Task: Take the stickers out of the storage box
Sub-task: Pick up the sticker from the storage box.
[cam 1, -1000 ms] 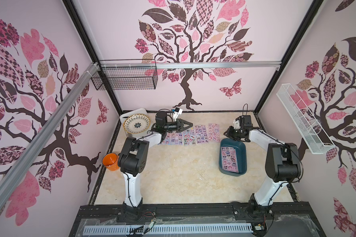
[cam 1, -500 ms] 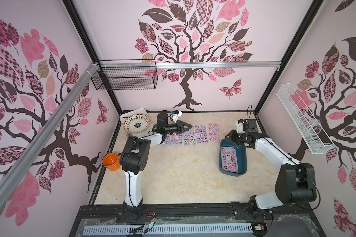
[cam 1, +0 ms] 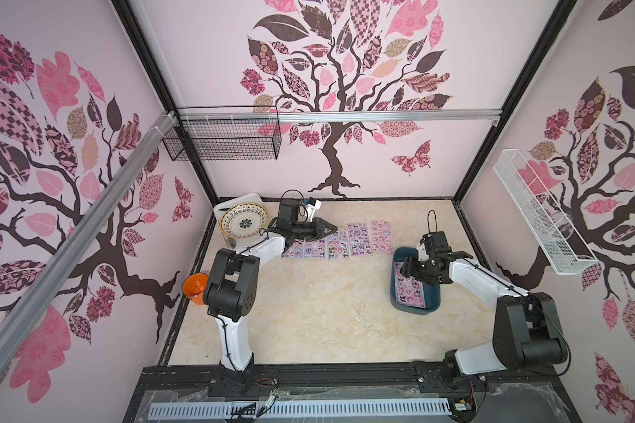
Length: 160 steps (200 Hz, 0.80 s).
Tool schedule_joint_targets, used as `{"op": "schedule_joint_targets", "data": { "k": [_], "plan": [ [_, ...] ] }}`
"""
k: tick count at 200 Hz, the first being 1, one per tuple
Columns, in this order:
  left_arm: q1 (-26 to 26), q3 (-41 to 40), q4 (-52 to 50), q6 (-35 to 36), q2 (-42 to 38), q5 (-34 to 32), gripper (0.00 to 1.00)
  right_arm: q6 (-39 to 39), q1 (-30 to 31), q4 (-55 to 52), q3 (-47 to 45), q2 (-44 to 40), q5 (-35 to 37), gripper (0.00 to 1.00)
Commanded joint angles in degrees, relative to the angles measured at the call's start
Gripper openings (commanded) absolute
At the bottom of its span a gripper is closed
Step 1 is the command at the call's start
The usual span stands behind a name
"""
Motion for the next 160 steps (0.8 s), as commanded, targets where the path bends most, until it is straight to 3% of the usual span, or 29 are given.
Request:
{"op": "schedule_joint_targets", "data": {
  "k": [1,31,160],
  "plan": [
    [0.2,0.8,-4.2,4.1,-1.5,-2.7,0.19,-1.4,1.1,-1.8,2.4,3.8,5.5,0.8],
    [0.2,0.5,-4.6,4.5,-2.0,-3.0,0.19,-2.2,1.4,-2.6,4.5,7.8,6.7,0.92],
    [0.2,1.5,-4.8,4.6,-1.1,-2.0,0.19,-4.4,2.8,-5.3,10.6,18.7,9.7,0.9]
  ]
}}
